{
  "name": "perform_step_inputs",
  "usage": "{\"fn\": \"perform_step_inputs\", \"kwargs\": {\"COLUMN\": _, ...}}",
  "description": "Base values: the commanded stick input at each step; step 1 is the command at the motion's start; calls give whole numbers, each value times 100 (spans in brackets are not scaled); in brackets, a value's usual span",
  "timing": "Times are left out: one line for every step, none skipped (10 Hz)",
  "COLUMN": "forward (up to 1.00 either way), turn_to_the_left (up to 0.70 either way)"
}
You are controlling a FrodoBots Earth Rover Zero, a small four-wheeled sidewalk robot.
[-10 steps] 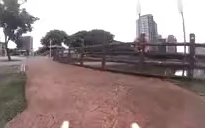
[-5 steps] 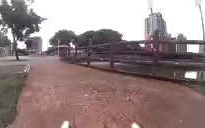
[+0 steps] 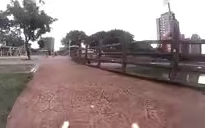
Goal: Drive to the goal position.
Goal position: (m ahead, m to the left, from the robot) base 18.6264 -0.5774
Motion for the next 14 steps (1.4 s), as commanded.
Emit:
{"fn": "perform_step_inputs", "kwargs": {"forward": 70, "turn_to_the_left": 35}}
{"fn": "perform_step_inputs", "kwargs": {"forward": 70, "turn_to_the_left": 35}}
{"fn": "perform_step_inputs", "kwargs": {"forward": 70, "turn_to_the_left": 35}}
{"fn": "perform_step_inputs", "kwargs": {"forward": 70, "turn_to_the_left": 35}}
{"fn": "perform_step_inputs", "kwargs": {"forward": 70, "turn_to_the_left": 35}}
{"fn": "perform_step_inputs", "kwargs": {"forward": 70, "turn_to_the_left": 35}}
{"fn": "perform_step_inputs", "kwargs": {"forward": 70, "turn_to_the_left": 35}}
{"fn": "perform_step_inputs", "kwargs": {"forward": 70, "turn_to_the_left": 35}}
{"fn": "perform_step_inputs", "kwargs": {"forward": 70, "turn_to_the_left": 35}}
{"fn": "perform_step_inputs", "kwargs": {"forward": 70, "turn_to_the_left": 32}}
{"fn": "perform_step_inputs", "kwargs": {"forward": 70, "turn_to_the_left": 27}}
{"fn": "perform_step_inputs", "kwargs": {"forward": 70, "turn_to_the_left": 0}}
{"fn": "perform_step_inputs", "kwargs": {"forward": 70, "turn_to_the_left": 2}}
{"fn": "perform_step_inputs", "kwargs": {"forward": 70, "turn_to_the_left": 2}}
